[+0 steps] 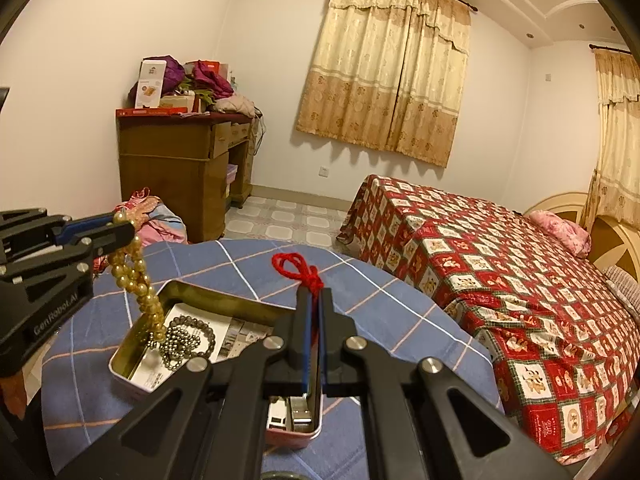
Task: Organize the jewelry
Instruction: 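Lift and carry the gold pearls and red tassel with both tools toward the tin, then lower both held items into the pink tin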
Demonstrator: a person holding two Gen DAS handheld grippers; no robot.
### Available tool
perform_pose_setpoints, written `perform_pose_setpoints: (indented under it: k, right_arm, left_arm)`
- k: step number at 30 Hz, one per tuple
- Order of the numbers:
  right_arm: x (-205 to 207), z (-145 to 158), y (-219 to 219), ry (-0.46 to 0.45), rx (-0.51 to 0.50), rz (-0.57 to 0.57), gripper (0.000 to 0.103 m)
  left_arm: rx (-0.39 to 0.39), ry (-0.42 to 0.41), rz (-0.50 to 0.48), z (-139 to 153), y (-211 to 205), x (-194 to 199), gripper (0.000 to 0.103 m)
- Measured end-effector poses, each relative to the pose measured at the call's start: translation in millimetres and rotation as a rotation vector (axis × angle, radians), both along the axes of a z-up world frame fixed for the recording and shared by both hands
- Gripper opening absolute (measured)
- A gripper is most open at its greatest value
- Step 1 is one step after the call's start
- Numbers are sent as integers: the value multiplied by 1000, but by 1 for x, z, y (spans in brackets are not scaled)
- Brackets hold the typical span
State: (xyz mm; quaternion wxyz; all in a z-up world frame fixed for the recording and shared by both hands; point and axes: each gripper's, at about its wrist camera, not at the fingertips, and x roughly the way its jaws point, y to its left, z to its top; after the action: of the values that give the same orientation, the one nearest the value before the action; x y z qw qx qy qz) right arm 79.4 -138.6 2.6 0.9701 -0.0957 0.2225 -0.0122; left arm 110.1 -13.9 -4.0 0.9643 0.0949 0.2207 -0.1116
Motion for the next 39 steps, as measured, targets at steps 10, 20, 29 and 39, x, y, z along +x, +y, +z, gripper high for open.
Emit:
perform_pose_setpoints:
  k: [10,20,29,39]
  right_arm:
    - [21,-4,-2,14,-1,-16,4]
    - [42,-16,4,44,-11,-22,4]
    - [56,-38,11,109,-16,-17,4]
    - [60,-55,12,163,-32,-23,4]
  left_arm:
    - [24,27,26,-17,-9,21,10]
    - [46,63,40,-36,-13,37,10]
    - [76,107,53,-57,-11,47,10]
    - [113,138,68,-75,-11,50,10]
